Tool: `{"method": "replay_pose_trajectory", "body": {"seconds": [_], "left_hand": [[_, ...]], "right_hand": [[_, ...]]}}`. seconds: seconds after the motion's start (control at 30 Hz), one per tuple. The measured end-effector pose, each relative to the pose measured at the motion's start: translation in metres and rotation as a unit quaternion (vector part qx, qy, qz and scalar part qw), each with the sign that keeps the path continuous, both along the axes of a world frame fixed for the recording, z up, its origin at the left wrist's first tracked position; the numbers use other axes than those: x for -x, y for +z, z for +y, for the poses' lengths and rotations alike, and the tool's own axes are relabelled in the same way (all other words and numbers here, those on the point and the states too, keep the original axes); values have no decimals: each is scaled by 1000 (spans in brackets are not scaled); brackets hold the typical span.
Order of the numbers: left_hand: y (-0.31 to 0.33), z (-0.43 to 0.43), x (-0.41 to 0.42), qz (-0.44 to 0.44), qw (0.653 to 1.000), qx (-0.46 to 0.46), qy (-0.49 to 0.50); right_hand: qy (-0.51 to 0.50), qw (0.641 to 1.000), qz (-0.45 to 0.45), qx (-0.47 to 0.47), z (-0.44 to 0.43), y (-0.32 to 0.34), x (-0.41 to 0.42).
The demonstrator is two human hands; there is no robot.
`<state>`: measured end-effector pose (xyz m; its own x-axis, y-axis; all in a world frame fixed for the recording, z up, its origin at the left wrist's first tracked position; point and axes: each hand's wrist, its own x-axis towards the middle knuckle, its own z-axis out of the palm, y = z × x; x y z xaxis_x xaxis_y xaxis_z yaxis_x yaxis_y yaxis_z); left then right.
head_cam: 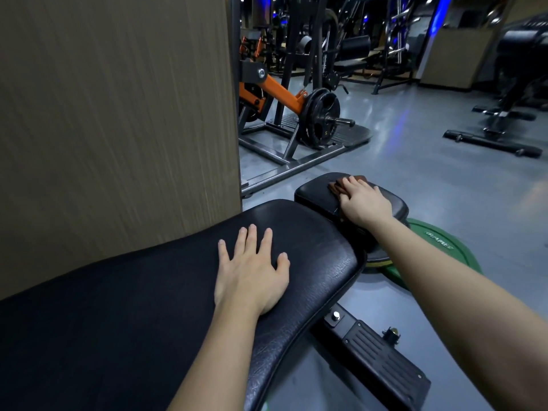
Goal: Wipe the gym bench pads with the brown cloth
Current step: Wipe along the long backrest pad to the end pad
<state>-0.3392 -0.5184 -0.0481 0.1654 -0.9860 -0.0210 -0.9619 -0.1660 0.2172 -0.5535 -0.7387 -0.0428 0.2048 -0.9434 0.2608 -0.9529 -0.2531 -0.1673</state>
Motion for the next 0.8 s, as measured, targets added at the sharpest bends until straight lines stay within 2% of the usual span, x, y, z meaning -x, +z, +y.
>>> {"method": "replay_pose_trajectory", "body": {"seconds": [0.23,0.33,0.5,0.8], "left_hand": [[3,3,0,7,1000,-3,-2],[3,3,0,3,1000,-4,-4],[1,1,0,-4,1000,-13,-2],[-2,-1,0,-8,1000,8,-1]], "right_hand": [[43,998,22,47,44,-12,9],[55,998,-7,43,49,-11,16],[10,999,-30,-45,10,14,11],[-56,991,-67,-103,-79,15,2]]}}
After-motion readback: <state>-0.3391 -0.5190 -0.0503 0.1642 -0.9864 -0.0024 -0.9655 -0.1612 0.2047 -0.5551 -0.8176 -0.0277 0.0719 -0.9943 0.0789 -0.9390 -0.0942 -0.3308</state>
